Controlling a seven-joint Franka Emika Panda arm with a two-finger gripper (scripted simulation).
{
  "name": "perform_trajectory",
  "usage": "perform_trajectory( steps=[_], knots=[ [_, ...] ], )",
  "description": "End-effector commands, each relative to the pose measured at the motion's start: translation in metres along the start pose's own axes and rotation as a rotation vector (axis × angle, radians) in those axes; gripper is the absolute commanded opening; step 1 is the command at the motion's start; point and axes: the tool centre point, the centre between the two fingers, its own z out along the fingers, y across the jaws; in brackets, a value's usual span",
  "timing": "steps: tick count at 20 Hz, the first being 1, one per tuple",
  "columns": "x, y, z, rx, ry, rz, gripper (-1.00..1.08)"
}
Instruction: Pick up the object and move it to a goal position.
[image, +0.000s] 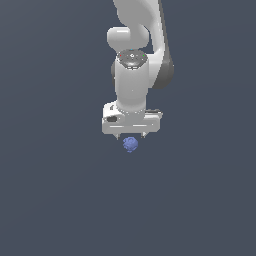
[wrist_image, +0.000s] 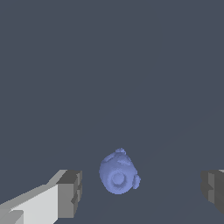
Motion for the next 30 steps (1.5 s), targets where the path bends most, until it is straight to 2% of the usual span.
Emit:
perform_trajectory(
  steps=[1, 17, 24, 30],
  knots=[
    [0.0, 0.0, 0.0, 0.0, 0.0, 0.0, 1.0],
    [-0.004, -0.002, 0.006, -0.007, -0.009, -0.023, 1.0],
    [-0.013, -0.002, 0.023, -0.007, -0.017, -0.111, 1.0],
    [-0.028, -0.003, 0.047, -0.004, -0.028, -0.241, 1.0]
  ],
)
